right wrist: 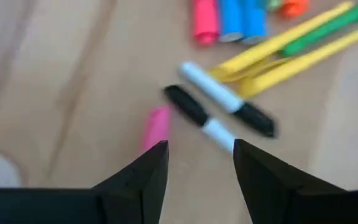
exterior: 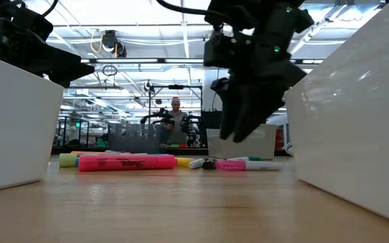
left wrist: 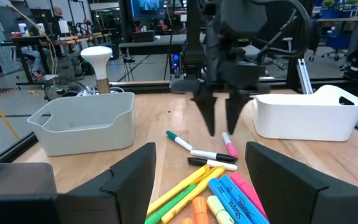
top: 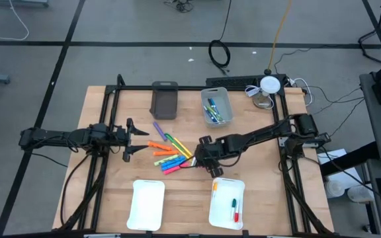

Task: Pick & Place Markers
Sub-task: Put the pink highlighter pen into the right white bin

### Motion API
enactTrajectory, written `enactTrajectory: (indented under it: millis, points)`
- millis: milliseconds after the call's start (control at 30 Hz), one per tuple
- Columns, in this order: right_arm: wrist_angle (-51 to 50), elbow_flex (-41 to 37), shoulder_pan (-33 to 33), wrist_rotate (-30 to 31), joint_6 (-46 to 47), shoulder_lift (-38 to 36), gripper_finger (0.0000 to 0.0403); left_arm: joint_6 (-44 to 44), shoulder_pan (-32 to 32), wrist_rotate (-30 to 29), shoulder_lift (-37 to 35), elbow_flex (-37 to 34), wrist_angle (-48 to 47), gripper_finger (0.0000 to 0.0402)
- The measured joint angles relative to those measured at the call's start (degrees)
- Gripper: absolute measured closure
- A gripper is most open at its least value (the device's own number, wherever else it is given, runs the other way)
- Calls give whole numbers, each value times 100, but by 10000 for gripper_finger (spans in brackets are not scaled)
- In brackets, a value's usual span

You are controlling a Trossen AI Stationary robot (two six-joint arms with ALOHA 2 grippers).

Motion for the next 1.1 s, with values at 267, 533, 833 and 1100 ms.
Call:
enactTrajectory:
  millis: [267,533,833,1100]
  points:
    - [306,-182,252,-96,213,127,234,0,0,-1,0,0,0,151]
    - [474,-450,193,-120,410,139,236,0,0,2,-2,0,0,151]
    - [441,-505,202,-105,369,156,239,0,0,1,0,0,0,151]
    - [458,-503,250,-100,421,154,243,0,-2,1,-2,0,0,151]
